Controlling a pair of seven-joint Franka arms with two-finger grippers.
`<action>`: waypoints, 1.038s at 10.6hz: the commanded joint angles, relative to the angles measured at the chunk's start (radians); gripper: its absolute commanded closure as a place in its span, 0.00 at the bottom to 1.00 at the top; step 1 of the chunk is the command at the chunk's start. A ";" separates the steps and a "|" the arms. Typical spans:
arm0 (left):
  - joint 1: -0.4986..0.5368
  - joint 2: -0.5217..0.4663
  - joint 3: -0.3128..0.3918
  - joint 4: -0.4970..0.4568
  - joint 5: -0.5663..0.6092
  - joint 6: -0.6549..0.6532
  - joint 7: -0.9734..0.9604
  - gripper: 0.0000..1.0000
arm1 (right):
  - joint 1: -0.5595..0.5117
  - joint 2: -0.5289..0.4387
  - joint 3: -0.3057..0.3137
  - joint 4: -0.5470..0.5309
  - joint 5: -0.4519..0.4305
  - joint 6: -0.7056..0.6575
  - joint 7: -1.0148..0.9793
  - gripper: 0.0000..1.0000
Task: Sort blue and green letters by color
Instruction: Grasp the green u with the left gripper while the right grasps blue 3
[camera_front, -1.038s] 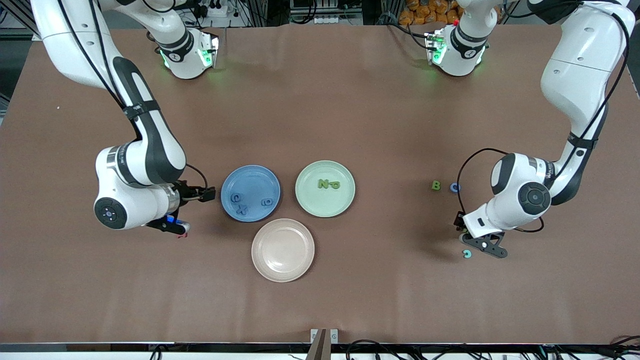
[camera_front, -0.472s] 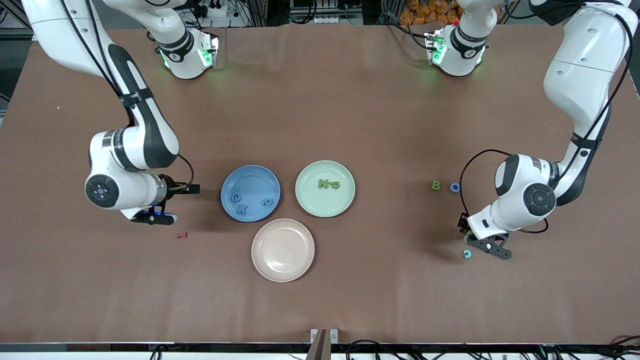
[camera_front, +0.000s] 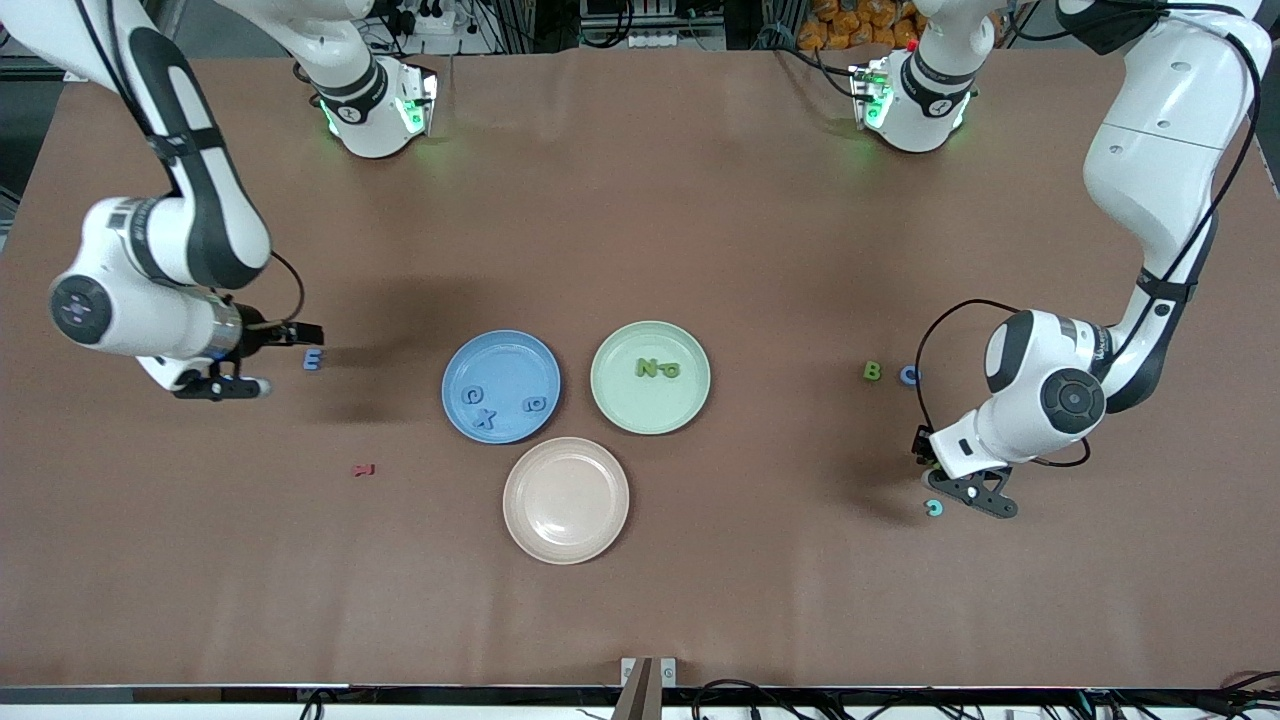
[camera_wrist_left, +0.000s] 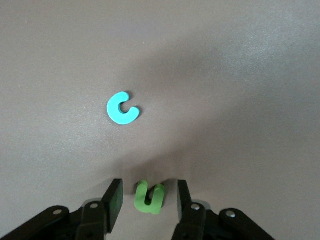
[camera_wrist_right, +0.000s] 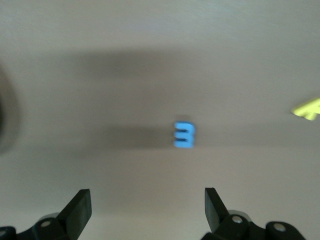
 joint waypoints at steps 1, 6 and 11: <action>-0.001 0.021 -0.002 0.012 -0.017 0.005 0.014 0.52 | -0.038 -0.062 0.016 -0.077 -0.008 0.053 -0.042 0.00; -0.002 0.023 -0.002 0.012 -0.019 0.005 0.014 0.83 | -0.062 -0.055 0.016 -0.263 -0.008 0.359 -0.042 0.00; -0.002 0.009 -0.011 0.024 -0.020 -0.010 0.014 1.00 | -0.087 0.048 0.015 -0.312 -0.011 0.554 -0.068 0.00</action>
